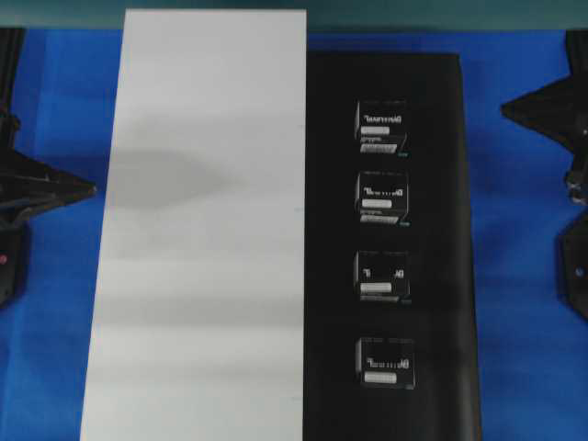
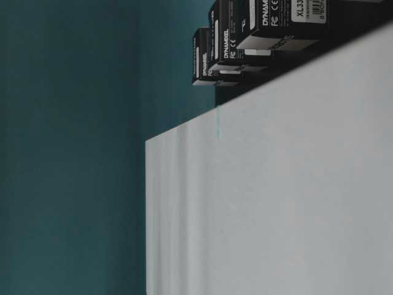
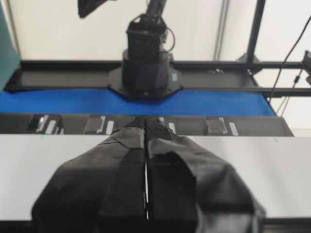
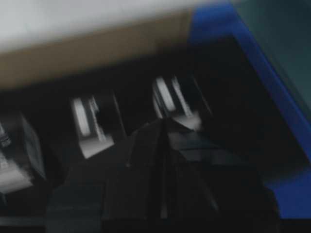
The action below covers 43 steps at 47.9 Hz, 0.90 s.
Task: Place the box from the black base onto the white base.
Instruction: 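Raise the right gripper from rest toward the top black box, then move the open right gripper over the topmost DYNAMIXEL box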
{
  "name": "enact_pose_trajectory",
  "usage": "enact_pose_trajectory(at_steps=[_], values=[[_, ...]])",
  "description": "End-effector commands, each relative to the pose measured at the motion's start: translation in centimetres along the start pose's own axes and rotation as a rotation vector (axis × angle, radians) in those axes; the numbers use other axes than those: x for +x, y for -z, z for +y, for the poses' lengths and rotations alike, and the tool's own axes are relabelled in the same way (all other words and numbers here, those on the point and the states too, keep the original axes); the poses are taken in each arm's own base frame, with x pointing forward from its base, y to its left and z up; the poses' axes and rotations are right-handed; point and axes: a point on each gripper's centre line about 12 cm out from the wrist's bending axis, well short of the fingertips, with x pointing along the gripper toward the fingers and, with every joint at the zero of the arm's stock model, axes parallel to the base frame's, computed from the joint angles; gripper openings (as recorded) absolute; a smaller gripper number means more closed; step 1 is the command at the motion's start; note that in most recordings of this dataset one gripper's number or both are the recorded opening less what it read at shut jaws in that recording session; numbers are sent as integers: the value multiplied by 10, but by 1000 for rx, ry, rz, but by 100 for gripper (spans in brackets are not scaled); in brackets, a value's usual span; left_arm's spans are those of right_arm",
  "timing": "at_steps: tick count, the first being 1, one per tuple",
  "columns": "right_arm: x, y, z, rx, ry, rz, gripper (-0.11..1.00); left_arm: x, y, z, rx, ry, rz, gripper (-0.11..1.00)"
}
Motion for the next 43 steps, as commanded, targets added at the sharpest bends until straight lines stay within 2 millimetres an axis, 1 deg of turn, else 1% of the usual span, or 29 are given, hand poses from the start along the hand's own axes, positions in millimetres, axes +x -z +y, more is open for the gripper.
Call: enact_pose_trajectory(at_steps=[1,5,8,13,20,26,31,35,36,43], values=[[1,-2,-7,-20,22,85,4,-2,-14,0,3,-2,-25,-6],[7,-5,-14,-44,36,144,5,-5,-15,1,2,-4,-25,-6],[15,-9,-19,-55,45,183,5,-6,-17,1,0,-5,-26,-6],[36,-14,-32,-74,55,262,7,-7,-17,2,2,-9,-24,-6],[63,-16,-46,-114,29,378,13,-7,-17,2,2,-9,-23,-6],[81,-22,-48,-170,-54,424,20,-7,-17,2,2,-10,-23,-6],[92,-25,-49,-205,-124,448,30,-7,-17,2,2,-10,-23,-6],[102,-25,-48,-203,-188,476,43,-7,-17,2,2,-12,-23,-6],[105,-25,-48,-200,-201,485,47,-7,-17,2,2,-10,-23,-6],[121,-18,-49,-189,-247,552,85,-7,-17,2,1,-10,-23,-6]])
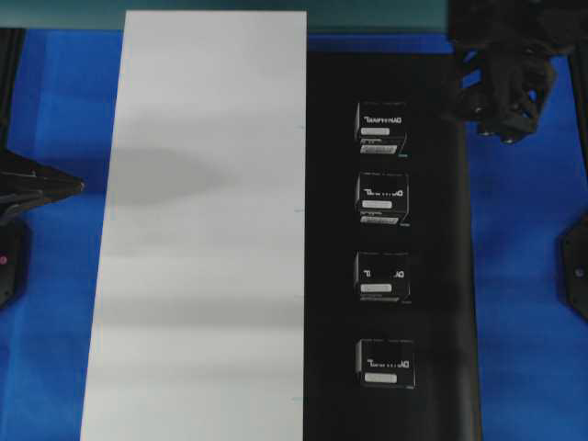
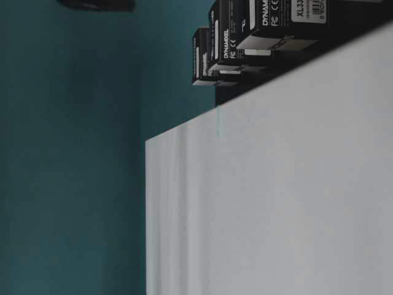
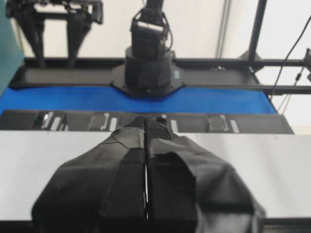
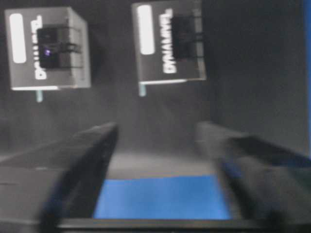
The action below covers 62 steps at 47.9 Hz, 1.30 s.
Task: Place the box from the black base onto the white base.
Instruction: 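Move the open right gripper over the topmost DYNAMIXEL box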
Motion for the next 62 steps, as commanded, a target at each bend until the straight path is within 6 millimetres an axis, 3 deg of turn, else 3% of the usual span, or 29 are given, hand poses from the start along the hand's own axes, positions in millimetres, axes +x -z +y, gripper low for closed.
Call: enact_pose_trajectory(at_steps=[1,6,30,62], values=[[7,-5,-4,-10,-19,13,89,1,-11,0,0,-2,-28,-6],[21,-6,-9,-5,-25,28,100,1,-11,0,-1,-2,-26,-6],[63,-2,-18,-21,-58,71,100,1,-12,1,-6,-3,-28,-6],[87,-4,-20,-13,-74,71,100,1,-10,2,-7,-8,-18,-6]])
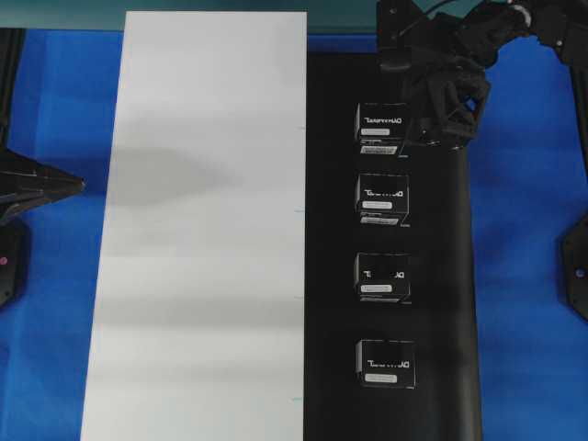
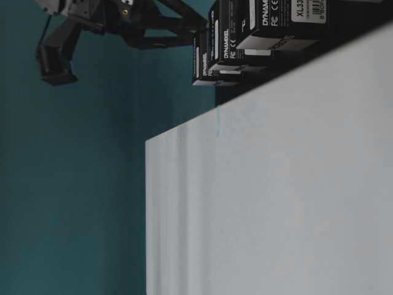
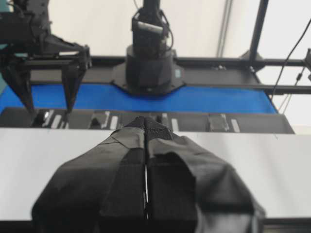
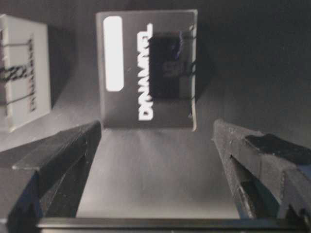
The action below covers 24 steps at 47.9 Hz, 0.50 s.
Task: Place the box from the black base onto the white base.
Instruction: 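Move the open right gripper over the topmost DYNAMIXEL box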
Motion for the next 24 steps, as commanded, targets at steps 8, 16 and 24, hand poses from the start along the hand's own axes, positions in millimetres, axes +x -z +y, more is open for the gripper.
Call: enact_pose_trajectory(at_steps=[8,16,24], values=[[20,-11,11,-35,-22,3,100,1,-10,1,0,-3,-21,-6],[25,-19,8,-37,21,-47,100,1,-10,1,2,-3,-20,-6],[27,-19,8,-25,27,-61,100,1,-9,1,2,-3,-18,-6]])
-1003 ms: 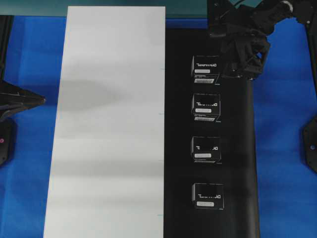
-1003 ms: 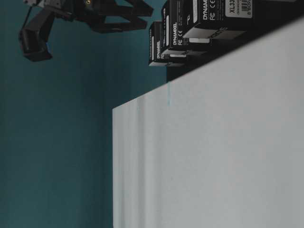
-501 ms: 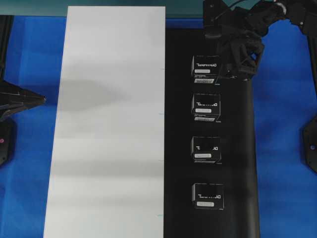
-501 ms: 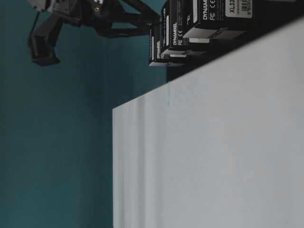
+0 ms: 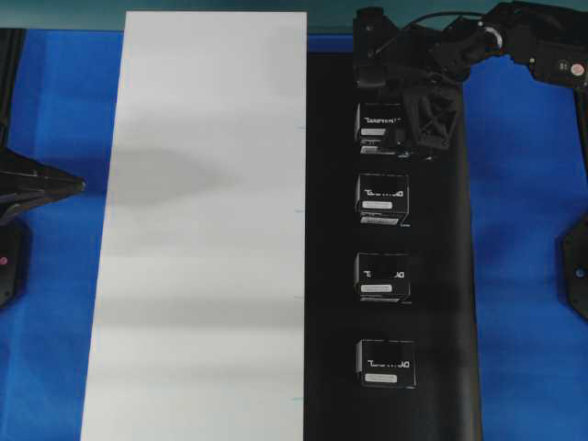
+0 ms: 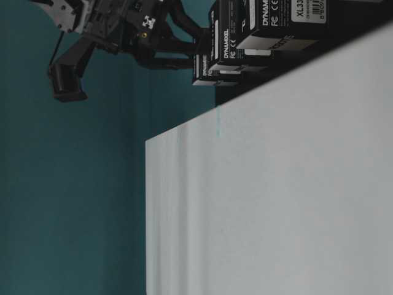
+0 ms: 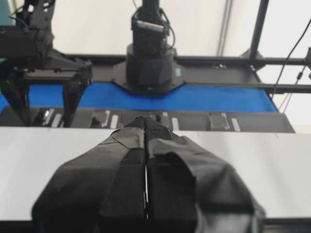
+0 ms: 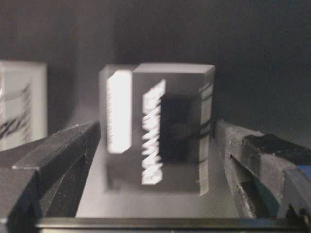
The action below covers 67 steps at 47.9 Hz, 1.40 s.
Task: Place the box from the black base onto the white base.
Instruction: 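Move the open right gripper over the topmost DYNAMIXEL box, then lower the right gripper and close it around the top box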
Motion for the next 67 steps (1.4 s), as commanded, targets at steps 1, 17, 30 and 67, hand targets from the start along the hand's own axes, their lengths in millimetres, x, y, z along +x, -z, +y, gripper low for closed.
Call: enact_pose_trajectory(at_steps=[1,17,30,67], values=[[5,-1,4,8,-13,-3,100,1,-10,1,0,-3,-21,-6],[11,1,7,29,-8,-25,100,1,-9,1,2,-3,-12,-6],[12,3,8,32,-10,-19,100,1,-10,1,2,-3,-14,-6],[15,7,12,34,-16,-12,59,1,-9,1,-1,-3,-12,-6]])
